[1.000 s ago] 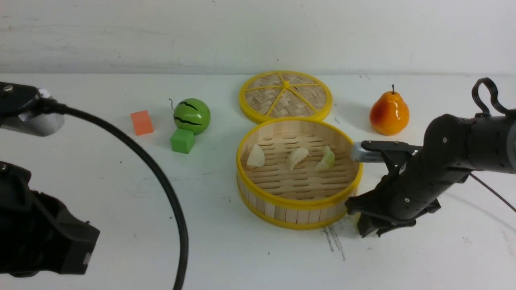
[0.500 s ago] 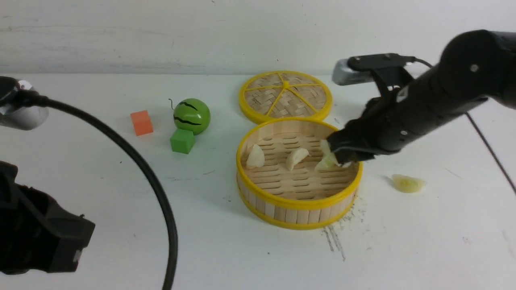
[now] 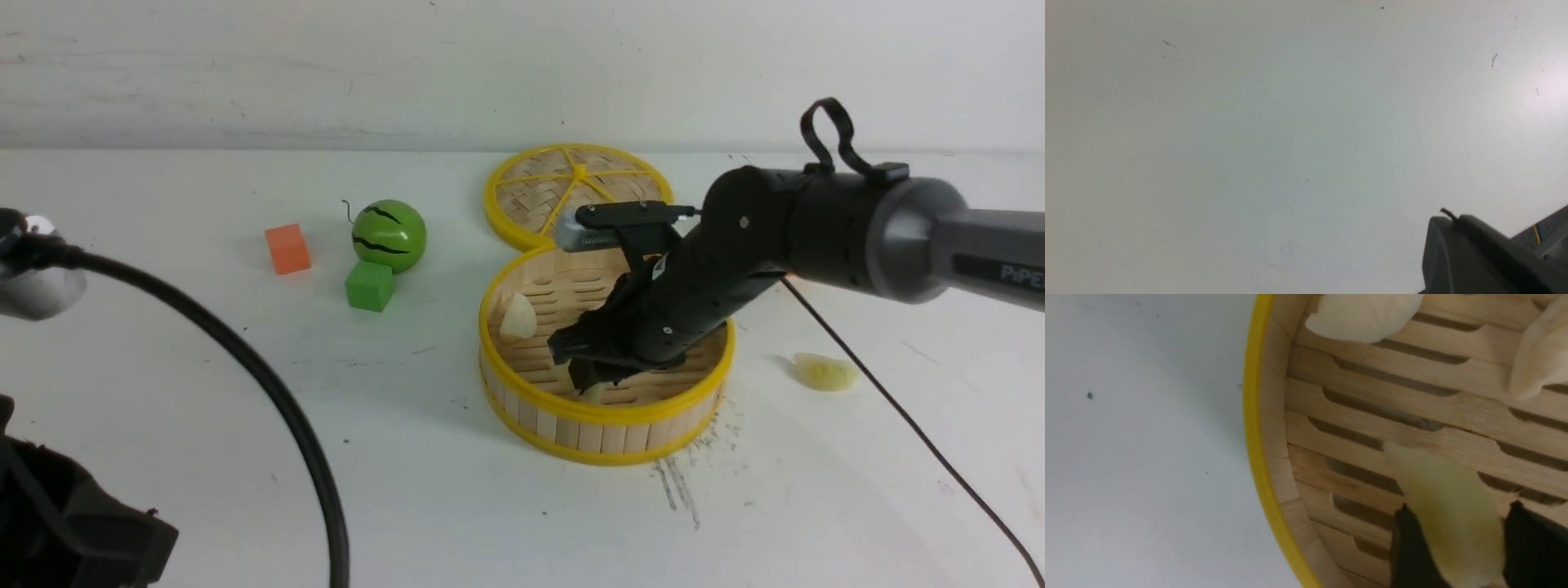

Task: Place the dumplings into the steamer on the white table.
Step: 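Place the dumpling in the bamboo steamer basket with the right gripper, then reach for and grasp a dumpling lying on the table beside the steamer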

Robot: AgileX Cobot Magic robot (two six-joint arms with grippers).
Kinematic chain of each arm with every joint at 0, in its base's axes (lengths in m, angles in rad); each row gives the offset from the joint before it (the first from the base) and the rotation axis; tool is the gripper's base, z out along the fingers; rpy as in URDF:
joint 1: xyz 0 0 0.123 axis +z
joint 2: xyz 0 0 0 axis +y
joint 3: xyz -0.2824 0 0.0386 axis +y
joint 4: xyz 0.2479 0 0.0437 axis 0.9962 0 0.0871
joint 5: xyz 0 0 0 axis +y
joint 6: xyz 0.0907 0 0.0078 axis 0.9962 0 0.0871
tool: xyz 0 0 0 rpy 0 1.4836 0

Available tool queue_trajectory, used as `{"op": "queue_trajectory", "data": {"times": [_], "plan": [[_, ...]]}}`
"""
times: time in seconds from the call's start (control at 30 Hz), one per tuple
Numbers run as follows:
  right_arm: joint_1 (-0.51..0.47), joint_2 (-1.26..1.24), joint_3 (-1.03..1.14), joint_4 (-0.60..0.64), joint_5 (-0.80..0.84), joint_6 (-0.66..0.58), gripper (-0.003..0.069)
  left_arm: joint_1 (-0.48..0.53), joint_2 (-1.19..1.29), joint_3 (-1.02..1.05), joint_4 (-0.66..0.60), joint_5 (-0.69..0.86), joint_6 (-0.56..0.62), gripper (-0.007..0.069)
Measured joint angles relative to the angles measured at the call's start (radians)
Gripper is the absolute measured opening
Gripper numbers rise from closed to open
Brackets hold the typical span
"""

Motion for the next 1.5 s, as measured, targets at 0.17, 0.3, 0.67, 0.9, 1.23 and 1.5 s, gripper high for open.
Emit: {"op": "queue_trajectory", "data": {"times": [0.17, 0.3, 0.67, 0.9, 1.23, 1.5], "plan": [[-0.03, -0.093, -0.002, -0.028, 0.132, -0.02, 0.057, 0.0, -0.025, 0.0, -0.011, 0.004, 0.0, -0.0014], [-0.107, -0.202, -0.002, -0.103, 0.227, -0.026, 0.0608, 0.0, -0.044, 0.0, -0.018, 0.004, 0.0, -0.0014], [-0.377, -0.141, -0.001, -0.172, 0.325, -0.268, 0.0532, 0.0, -0.048, 0.0, -0.019, 0.005, 0.0, -0.0014], [-0.381, -0.009, -0.001, -0.184, 0.235, -0.619, 0.0526, 0.0, -0.048, 0.0, -0.02, 0.019, 0.0, -0.0013], [-0.381, 0.076, -0.004, -0.217, 0.092, -0.699, 0.0497, 0.0, -0.048, 0.0, -0.027, 0.062, 0.0, -0.0009], [-0.381, 0.08, -0.005, -0.217, 0.138, -0.666, 0.0237, 0.0, -0.048, 0.0, -0.027, 0.061, 0.0, -0.0006]]}}
